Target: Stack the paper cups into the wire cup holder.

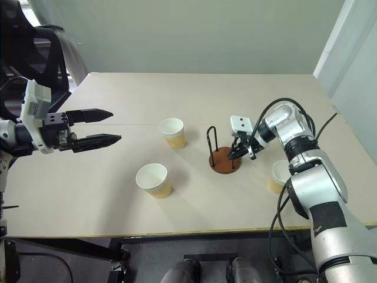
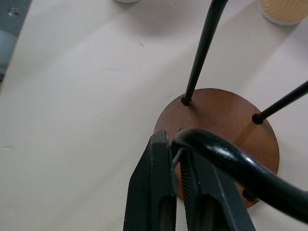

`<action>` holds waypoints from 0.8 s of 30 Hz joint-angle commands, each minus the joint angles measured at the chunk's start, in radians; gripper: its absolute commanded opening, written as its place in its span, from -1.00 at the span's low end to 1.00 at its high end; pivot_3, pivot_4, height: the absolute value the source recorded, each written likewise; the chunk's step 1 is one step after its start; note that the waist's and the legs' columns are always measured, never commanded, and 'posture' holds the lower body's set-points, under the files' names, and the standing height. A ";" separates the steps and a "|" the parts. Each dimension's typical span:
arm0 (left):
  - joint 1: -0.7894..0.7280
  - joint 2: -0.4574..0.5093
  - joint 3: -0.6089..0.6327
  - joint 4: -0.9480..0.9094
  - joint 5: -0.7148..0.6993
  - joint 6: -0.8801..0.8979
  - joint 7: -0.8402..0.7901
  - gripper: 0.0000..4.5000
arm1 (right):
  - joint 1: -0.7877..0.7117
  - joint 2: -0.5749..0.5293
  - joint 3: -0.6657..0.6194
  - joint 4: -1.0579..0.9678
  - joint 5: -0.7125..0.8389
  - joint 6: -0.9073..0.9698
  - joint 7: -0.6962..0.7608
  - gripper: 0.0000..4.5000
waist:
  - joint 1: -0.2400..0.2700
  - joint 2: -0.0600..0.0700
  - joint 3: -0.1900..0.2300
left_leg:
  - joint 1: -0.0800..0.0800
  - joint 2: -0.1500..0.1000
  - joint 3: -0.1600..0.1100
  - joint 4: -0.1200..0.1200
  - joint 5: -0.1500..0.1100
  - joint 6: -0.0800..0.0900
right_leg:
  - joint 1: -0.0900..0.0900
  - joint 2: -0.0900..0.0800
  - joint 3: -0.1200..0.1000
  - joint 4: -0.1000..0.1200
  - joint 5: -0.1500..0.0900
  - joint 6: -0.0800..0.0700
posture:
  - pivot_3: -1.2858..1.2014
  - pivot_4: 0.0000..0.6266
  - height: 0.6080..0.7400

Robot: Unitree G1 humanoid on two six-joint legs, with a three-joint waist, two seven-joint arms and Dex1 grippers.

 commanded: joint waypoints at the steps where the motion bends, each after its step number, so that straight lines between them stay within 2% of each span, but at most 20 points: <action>1: -0.021 0.019 0.024 -0.030 -0.012 0.002 0.000 1.00 | -0.039 -0.002 -0.033 0.012 -0.019 -0.016 -0.013 -0.97 | 0.000 0.000 0.000 | 0.000 0.000 0.000 0.000 0.000 0.000 | 0.000 0.000 0.000 0.000 0.000 0.000 | 0.03 -0.52 1.00; 7: -0.021 0.018 0.025 -0.030 -0.013 0.003 0.002 1.00 | -0.045 -0.003 -0.055 0.013 -0.030 -0.026 0.025 -0.97 | 0.000 0.000 0.000 | 0.000 0.000 0.000 0.000 -0.001 -0.001 | 0.000 0.000 0.000 0.000 0.000 0.001 | 0.03 -0.52 1.00; 14: -0.017 0.020 0.026 -0.031 -0.013 0.003 0.001 1.00 | -0.040 -0.004 -0.030 -0.032 0.046 -0.001 0.039 -0.97 | 0.000 0.000 0.000 | 0.000 0.000 0.000 0.000 -0.001 -0.001 | 0.000 0.000 0.000 0.000 0.001 0.001 | 0.03 -0.52 1.00; 24: -0.020 0.017 0.022 -0.030 -0.013 0.003 0.000 1.00 | 0.002 -0.067 0.131 -0.146 0.168 -0.008 0.039 -0.97 | 0.001 0.000 0.000 | -0.001 0.000 0.000 0.000 0.000 0.000 | 0.000 0.000 0.000 -0.001 0.001 0.001 | 0.03 -0.52 1.00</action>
